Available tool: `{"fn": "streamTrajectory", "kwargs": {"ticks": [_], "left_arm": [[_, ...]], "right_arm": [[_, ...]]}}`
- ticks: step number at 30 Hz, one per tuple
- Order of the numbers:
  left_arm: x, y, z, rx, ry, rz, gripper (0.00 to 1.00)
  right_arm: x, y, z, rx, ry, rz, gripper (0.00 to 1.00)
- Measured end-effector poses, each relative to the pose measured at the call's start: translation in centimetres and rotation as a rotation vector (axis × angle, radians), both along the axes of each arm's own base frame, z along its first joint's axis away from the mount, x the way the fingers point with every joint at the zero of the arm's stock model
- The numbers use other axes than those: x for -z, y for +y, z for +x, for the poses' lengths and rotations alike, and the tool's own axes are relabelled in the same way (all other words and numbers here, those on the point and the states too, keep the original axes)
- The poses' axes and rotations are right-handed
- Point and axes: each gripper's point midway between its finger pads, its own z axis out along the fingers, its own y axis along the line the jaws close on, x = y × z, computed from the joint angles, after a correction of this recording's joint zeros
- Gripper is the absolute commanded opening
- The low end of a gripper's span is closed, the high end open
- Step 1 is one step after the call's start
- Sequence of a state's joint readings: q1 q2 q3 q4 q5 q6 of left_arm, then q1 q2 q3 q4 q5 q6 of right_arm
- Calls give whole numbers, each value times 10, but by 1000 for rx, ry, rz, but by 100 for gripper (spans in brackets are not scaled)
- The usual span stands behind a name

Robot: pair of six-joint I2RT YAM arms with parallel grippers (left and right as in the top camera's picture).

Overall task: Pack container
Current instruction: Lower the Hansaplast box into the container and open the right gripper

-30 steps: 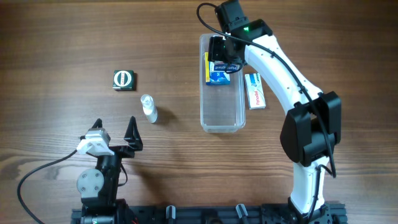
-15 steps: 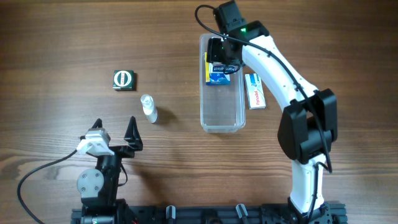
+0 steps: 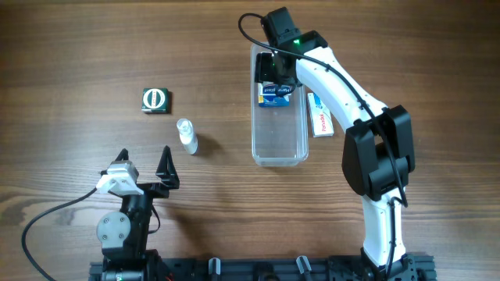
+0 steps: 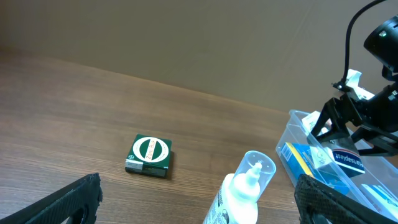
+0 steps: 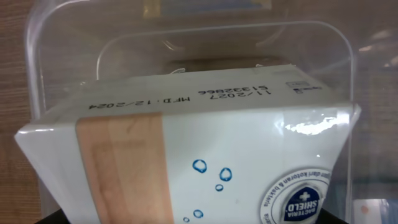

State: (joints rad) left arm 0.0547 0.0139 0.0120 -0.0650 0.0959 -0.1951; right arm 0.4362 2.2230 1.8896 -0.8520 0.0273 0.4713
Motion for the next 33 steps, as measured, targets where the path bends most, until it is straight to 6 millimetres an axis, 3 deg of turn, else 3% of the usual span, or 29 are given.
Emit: {"fn": "streamTrajectory", "kwargs": {"ticks": [33], "left_arm": [[0,0,0,0,0,0,100]], "right_arm": [[-5,1,3,-50,-23,-12,83]]}}
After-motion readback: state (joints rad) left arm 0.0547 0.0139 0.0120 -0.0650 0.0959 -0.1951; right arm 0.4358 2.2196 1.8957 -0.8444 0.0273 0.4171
